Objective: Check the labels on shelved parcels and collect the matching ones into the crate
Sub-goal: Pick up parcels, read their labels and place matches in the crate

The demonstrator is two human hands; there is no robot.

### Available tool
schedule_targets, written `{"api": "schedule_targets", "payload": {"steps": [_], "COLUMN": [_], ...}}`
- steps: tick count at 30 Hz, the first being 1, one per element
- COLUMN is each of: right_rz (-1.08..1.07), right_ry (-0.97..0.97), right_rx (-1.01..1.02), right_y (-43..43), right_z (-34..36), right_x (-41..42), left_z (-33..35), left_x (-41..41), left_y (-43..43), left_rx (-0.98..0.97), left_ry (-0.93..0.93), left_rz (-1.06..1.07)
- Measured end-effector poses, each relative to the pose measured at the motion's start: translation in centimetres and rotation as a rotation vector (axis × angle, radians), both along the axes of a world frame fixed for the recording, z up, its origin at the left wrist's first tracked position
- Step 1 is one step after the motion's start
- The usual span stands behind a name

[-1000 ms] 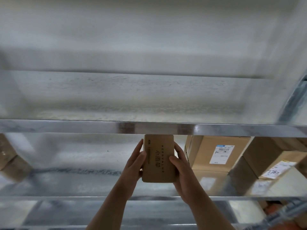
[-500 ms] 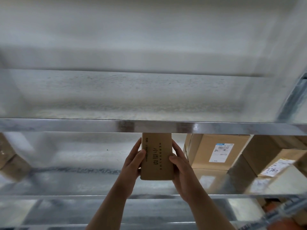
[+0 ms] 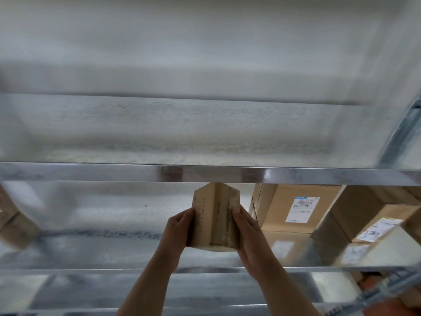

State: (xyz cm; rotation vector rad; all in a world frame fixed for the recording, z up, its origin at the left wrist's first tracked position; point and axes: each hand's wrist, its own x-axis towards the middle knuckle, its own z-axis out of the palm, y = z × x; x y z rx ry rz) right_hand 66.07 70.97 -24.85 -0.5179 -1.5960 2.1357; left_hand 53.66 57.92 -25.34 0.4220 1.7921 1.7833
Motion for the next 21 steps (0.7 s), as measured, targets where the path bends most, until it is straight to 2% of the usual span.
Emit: {"api": "schedule_targets", "payload": {"steps": [4, 11, 21], "right_rz": [0.085, 0.110, 0.085], "right_ry": [0.054, 0.109, 0.078], "right_rx": [-0.054, -0.008, 0.032], "right_y": [-0.4, -0.4, -0.5], "right_z": [-0.4, 0.2, 0.6], "right_x": [0.0, 0.1, 0.3], "left_z": [0.1, 1.1, 0.8], "left_x": [0.2, 0.8, 0.8], "left_y": [0.5, -0.2, -0.4], "left_rx": [0.009, 0.150, 0.172], "left_ry": [0.071, 0.030, 0.049], "left_rz": [0.024, -0.238, -0.195]}}
